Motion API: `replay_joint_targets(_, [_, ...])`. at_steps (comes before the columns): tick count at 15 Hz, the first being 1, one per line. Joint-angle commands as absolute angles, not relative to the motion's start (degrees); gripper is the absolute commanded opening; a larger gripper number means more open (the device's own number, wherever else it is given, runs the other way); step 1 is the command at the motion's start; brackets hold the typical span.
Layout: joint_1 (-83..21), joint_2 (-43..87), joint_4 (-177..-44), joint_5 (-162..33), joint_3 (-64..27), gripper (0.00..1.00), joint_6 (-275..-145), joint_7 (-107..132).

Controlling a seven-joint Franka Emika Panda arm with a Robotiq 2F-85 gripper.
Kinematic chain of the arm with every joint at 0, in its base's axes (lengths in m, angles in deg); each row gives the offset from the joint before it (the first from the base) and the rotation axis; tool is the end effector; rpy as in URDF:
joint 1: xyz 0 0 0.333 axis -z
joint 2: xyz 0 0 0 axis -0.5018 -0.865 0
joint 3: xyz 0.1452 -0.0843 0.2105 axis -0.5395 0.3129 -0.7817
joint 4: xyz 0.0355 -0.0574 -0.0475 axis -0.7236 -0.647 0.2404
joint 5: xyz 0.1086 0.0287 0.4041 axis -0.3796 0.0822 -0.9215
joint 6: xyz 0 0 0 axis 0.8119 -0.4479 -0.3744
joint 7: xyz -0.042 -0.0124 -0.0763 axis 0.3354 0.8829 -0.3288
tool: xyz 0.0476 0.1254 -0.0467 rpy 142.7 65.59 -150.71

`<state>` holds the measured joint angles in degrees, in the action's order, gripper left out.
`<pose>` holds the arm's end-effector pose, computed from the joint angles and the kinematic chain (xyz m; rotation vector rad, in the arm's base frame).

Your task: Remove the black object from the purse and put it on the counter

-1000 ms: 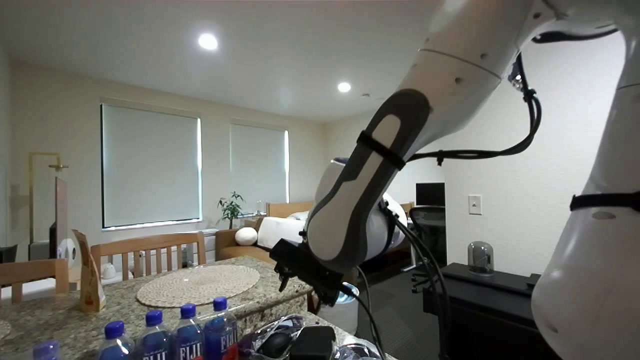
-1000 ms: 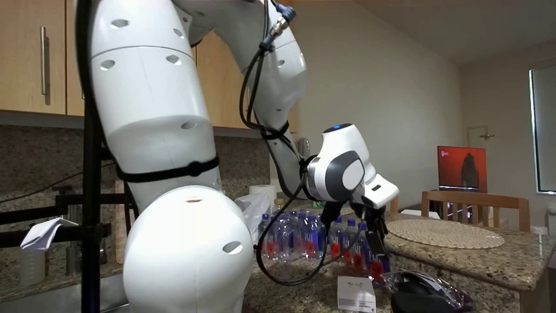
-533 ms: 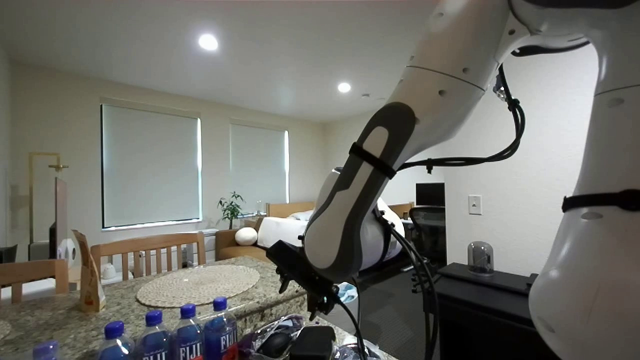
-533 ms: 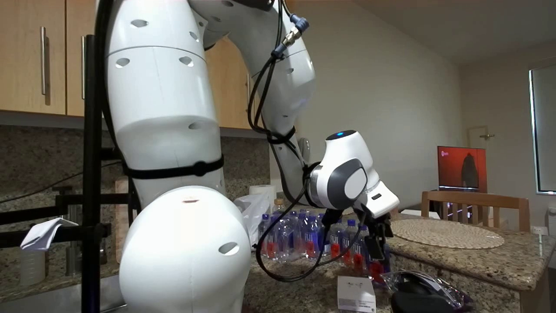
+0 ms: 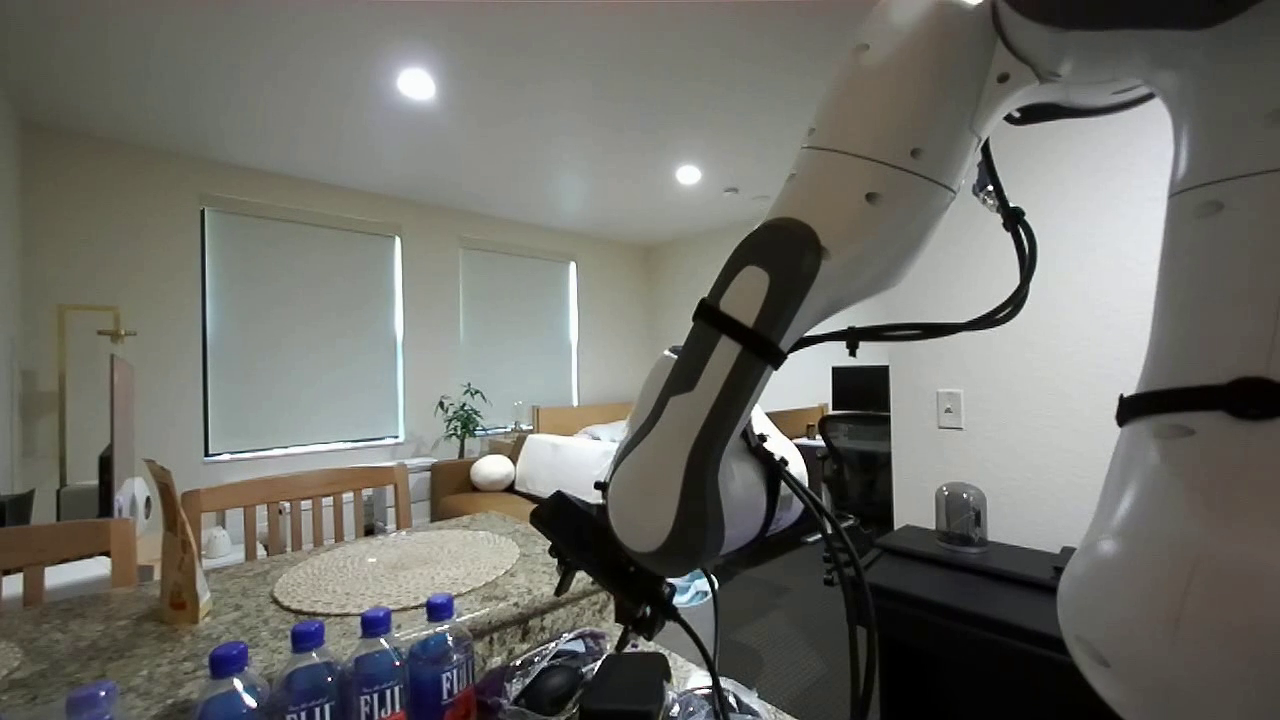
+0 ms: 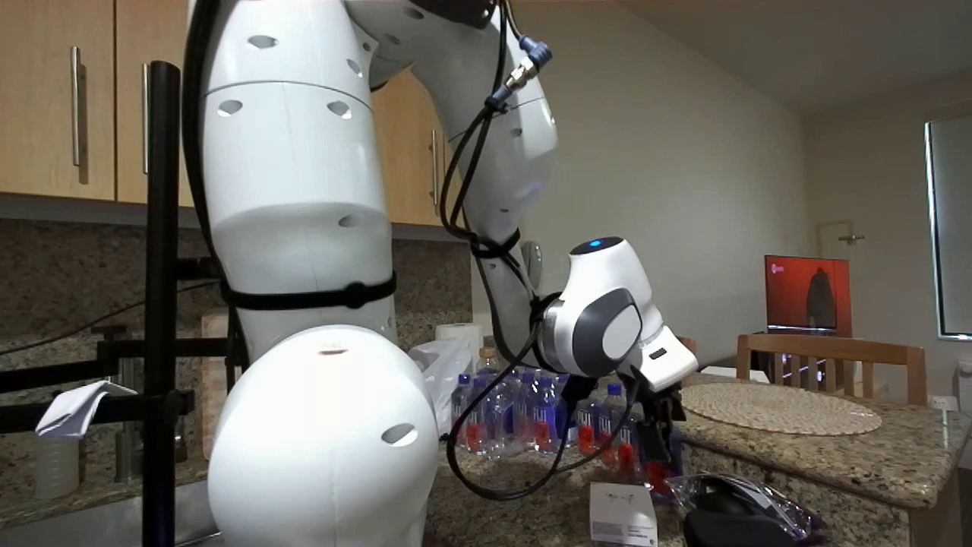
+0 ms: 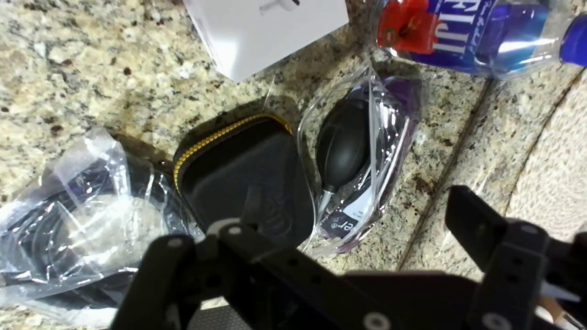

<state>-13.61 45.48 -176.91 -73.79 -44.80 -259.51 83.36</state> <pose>0.4631 0.0274 0.2080 -2.1585 1.6829 -0.6059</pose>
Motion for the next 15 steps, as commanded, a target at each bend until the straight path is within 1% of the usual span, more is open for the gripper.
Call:
replay_joint_targets(1, [-11.9,37.1,-176.9,-74.2,-46.3,1.00,-269.4,84.4])
replay_joint_targets(2, [-11.8,35.0,-176.4,-74.5,-46.1,1.00,-270.7,83.6])
replay_joint_targets(3, [-20.7,32.7,-175.6,-77.6,-37.9,1.00,-271.7,80.9])
replay_joint_targets(4, [-14.5,30.2,-174.8,-75.3,-43.7,1.00,-273.0,83.3])
replay_joint_targets(5, [-16.1,28.4,-174.0,-75.5,-42.4,1.00,-273.8,83.4])
replay_joint_targets(9, [-16.7,22.8,-170.0,-75.5,-41.9,1.00,-273.6,83.3])
replay_joint_targets(12, [-17.3,21.2,-167.2,-76.2,-40.8,1.00,-271.9,83.4])
replay_joint_targets(15, [-15.5,21.3,-165.8,-75.0,-42.0,1.00,-271.5,84.5])
